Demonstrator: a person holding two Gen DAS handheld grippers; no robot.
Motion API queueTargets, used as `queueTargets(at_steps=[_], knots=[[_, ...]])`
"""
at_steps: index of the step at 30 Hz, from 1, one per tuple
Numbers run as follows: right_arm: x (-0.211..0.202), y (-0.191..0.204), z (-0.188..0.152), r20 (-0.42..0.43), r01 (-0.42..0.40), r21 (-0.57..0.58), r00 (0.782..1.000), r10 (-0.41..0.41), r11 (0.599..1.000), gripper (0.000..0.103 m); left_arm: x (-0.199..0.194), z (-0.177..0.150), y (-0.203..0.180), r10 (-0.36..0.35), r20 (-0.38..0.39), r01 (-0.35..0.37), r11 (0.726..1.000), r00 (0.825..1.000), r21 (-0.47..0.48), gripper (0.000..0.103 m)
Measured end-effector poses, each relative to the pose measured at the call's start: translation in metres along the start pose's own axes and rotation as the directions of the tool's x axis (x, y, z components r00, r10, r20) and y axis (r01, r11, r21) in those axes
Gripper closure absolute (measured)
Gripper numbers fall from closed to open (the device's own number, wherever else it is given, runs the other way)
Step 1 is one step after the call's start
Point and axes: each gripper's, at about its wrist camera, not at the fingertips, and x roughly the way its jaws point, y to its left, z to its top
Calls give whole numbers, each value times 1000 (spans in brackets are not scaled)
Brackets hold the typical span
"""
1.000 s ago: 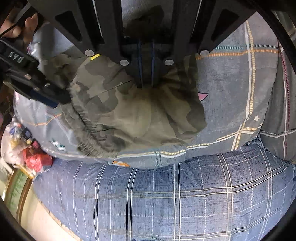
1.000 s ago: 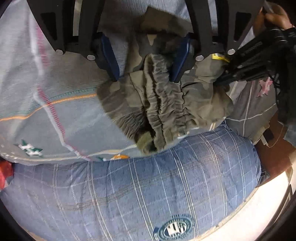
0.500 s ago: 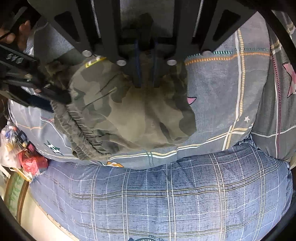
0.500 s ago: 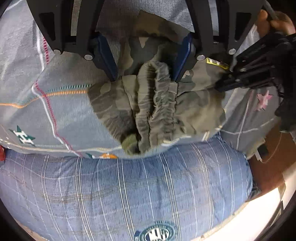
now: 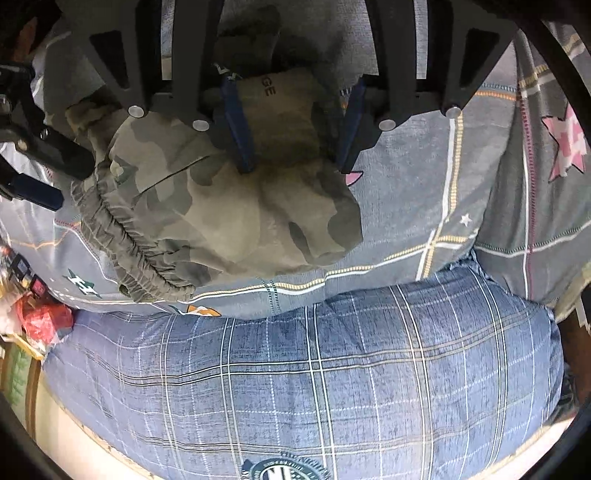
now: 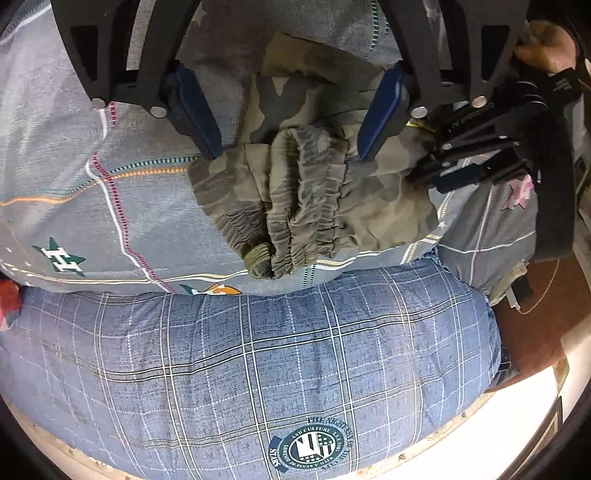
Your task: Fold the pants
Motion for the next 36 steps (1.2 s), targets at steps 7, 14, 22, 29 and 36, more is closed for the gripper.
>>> queueTargets(at_steps=[7,14,22,29,36], knots=[[-6,3,-18,10,14,25,1000,-14,1000,8,-22,-7,2,35,61,-33,999,998,-31,55],[-27,9,-32,94,48,-31,995,-45,998,8,-45,-20,3,54,111,-49,998,992,-49,48],[-49,6,-47,125,71,-34,990,-66,997,8,-65,-38,9,62,112,-53,996,992,-79,48],[-68,14,-62,148,46,-75,988,-35,996,6,-80,-59,11,80,104,-69,992,991,-105,42],[-84,21,-74,142,26,-116,990,-9,993,1,-106,-70,10,99,138,-85,991,985,-100,40]])
